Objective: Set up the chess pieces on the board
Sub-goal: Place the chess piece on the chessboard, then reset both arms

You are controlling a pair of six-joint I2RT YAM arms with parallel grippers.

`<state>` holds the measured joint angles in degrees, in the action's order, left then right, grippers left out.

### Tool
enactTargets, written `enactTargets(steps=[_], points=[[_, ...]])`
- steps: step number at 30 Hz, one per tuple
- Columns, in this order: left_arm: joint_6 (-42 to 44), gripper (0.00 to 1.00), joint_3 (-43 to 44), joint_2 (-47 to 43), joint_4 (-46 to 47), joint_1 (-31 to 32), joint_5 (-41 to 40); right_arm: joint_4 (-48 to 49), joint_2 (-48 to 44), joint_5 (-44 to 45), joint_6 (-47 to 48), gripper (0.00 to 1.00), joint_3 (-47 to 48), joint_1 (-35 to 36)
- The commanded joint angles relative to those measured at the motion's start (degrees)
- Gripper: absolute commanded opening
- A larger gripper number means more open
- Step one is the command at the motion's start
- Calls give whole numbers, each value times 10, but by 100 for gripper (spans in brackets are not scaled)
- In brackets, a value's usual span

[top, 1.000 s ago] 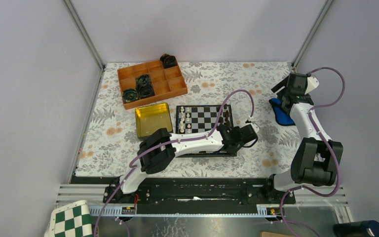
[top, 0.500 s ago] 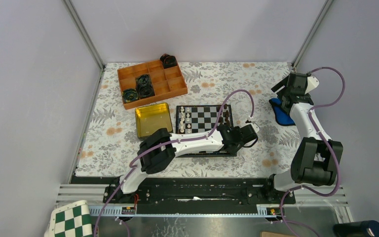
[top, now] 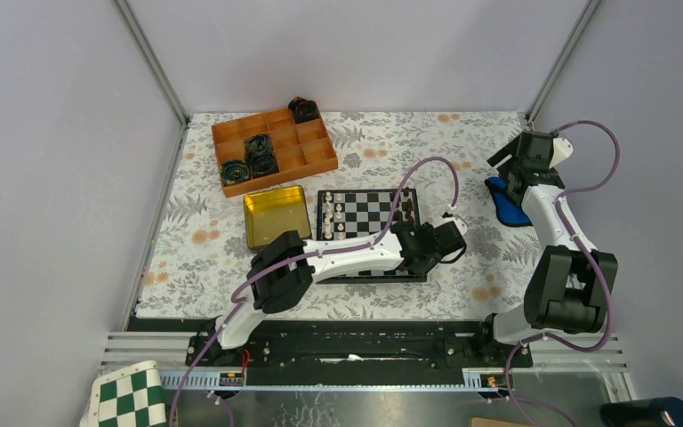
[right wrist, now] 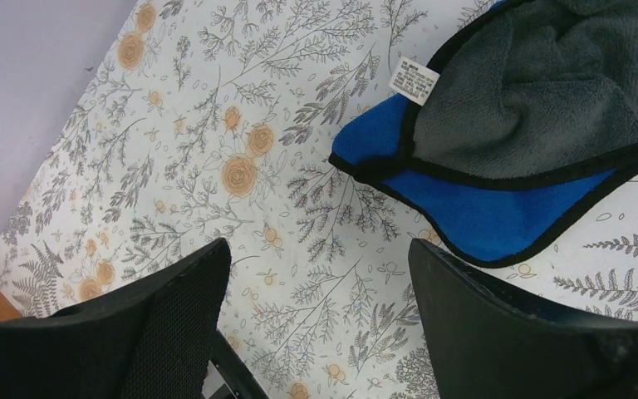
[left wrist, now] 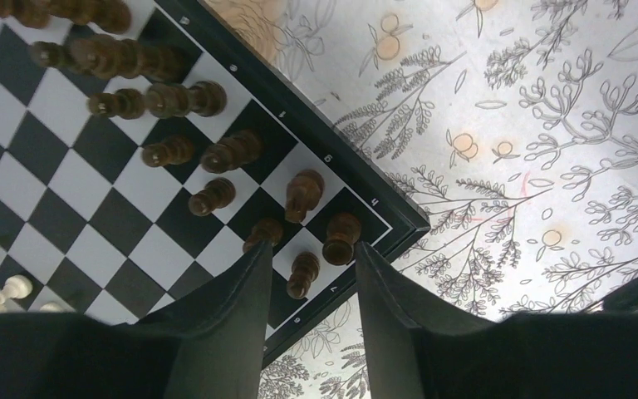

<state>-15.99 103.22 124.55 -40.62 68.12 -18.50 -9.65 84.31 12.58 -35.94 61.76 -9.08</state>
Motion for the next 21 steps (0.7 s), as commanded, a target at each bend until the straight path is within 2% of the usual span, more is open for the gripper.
enactTargets(steps=[1, 7, 11, 15, 21], points=[[-6, 52, 35, -43, -25, 2, -44, 21, 4, -2, 12, 86, 25, -3], [-18, 68, 56, -99, -57, 2, -84, 25, 9, -20, 27, 86, 31, -3], [-37, 87, 30, -167, -65, 1, -135, 24, 15, -49, 55, 87, 47, 5], [-69, 99, -50, -270, -49, -14, -201, 19, 23, -77, 101, 88, 74, 33], [-118, 99, -250, -449, 30, -58, -301, 28, 7, -44, 181, 93, 76, 128]])
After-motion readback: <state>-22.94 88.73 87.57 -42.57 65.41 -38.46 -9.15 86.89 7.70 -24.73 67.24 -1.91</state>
